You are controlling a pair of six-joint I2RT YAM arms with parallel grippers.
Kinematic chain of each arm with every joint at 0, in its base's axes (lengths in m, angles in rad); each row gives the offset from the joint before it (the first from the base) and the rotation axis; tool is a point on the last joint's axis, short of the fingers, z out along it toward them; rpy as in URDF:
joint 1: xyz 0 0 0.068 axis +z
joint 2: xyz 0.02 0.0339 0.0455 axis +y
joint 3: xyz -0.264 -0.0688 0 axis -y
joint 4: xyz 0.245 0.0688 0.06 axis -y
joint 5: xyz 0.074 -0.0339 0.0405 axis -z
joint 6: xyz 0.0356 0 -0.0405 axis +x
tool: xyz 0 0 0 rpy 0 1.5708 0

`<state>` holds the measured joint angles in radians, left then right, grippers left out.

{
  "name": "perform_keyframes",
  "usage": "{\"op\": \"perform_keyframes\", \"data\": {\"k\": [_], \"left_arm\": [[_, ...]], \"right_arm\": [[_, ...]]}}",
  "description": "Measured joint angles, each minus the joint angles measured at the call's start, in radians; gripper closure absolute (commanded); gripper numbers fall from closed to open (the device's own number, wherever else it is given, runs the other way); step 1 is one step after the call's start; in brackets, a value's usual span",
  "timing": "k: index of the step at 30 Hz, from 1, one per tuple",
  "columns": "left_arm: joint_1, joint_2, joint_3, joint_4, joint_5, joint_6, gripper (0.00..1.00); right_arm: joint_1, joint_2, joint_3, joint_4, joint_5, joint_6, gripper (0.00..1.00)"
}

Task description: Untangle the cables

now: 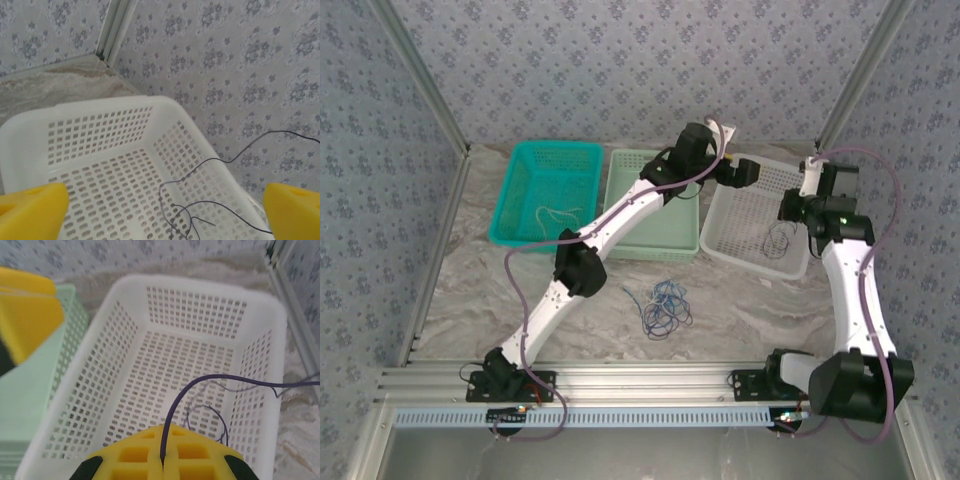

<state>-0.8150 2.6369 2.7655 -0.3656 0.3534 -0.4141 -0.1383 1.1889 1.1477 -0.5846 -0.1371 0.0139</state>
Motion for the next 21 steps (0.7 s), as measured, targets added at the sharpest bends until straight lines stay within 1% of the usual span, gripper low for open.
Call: {"op": "perform_keyframes", "data": {"k": [5, 8, 10, 11, 13, 14, 15, 17, 18, 19, 21], "left_arm": [[-0.010, 0.000, 0.000, -0.094, -0.004, 0.021, 0.01], [-0.019, -0.004, 0.000, -0.158, -0.026, 0.040, 0.01], [-0.026, -0.012, 0.000, -0.200, -0.042, 0.056, 0.01], [-0.027, -0.021, -0.001, -0.219, -0.053, 0.062, 0.00], [-0.032, -0.049, -0.014, -0.249, -0.074, 0.074, 0.01], [-0.032, -0.073, -0.031, -0.257, -0.086, 0.082, 0.01], [-0.034, -0.100, -0.051, -0.264, -0.100, 0.089, 0.00], [-0.034, -0.163, -0.108, -0.267, -0.134, 0.106, 0.01], [-0.034, -0.197, -0.144, -0.267, -0.155, 0.115, 0.01], [-0.034, -0.235, -0.188, -0.263, -0.182, 0.122, 0.01], [-0.031, -0.338, -0.329, -0.235, -0.241, 0.132, 0.01]], "right_arm": [[-0.006, 0.112, -0.005, -0.024, -0.023, 0.000, 0.98], [-0.006, 0.176, -0.006, -0.031, -0.048, 0.000, 0.98], [-0.005, 0.200, -0.007, -0.032, -0.065, 0.000, 0.96], [-0.005, 0.206, -0.007, -0.034, -0.072, 0.000, 0.92], [-0.003, 0.213, -0.006, -0.035, -0.081, -0.002, 0.77], [-0.003, 0.219, -0.005, -0.037, -0.082, -0.003, 0.64], [-0.003, 0.230, 0.000, -0.044, -0.080, 0.002, 0.46], [-0.003, 0.263, 0.010, -0.054, -0.073, 0.008, 0.35], [-0.003, 0.282, 0.011, -0.058, -0.068, 0.010, 0.27], [-0.003, 0.294, 0.012, -0.064, -0.063, 0.018, 0.22], [0.000, 0.307, 0.011, -0.083, -0.049, 0.022, 0.21]]}}
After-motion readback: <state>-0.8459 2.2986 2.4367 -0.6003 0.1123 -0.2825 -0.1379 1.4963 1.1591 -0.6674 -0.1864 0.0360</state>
